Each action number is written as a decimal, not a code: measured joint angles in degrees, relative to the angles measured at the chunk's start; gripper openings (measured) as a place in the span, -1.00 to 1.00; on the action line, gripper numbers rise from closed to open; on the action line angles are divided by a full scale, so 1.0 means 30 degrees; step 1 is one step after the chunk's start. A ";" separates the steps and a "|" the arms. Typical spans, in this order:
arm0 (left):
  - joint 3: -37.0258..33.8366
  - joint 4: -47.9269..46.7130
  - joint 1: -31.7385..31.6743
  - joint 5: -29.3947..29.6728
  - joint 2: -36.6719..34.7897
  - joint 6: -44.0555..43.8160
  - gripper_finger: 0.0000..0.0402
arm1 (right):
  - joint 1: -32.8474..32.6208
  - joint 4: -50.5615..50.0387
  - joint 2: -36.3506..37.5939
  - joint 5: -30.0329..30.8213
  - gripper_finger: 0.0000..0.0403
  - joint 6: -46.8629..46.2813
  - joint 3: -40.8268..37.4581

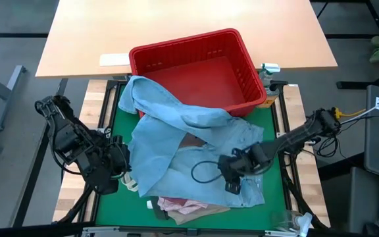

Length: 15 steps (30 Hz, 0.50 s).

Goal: Fold laundry
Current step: Fold the blue jeans

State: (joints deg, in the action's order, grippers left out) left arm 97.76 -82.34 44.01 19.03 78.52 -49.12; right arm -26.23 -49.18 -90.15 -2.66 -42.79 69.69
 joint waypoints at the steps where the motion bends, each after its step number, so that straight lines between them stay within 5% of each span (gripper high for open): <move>1: 0.0000 0.0049 0.0000 0.0000 0.0000 0.0000 -0.91 | -0.0199 0.0166 0.0000 0.0002 -0.10 -0.0623 -0.0600; 15: 0.0000 0.0356 0.0000 0.0029 0.0000 0.0000 -0.91 | -0.1130 0.6674 0.0128 -0.1542 -0.10 -0.5999 -0.8651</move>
State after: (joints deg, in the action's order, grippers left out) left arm 97.76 -81.28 44.01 19.11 78.52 -49.12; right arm -29.62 -29.15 -89.77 -7.29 -60.78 43.74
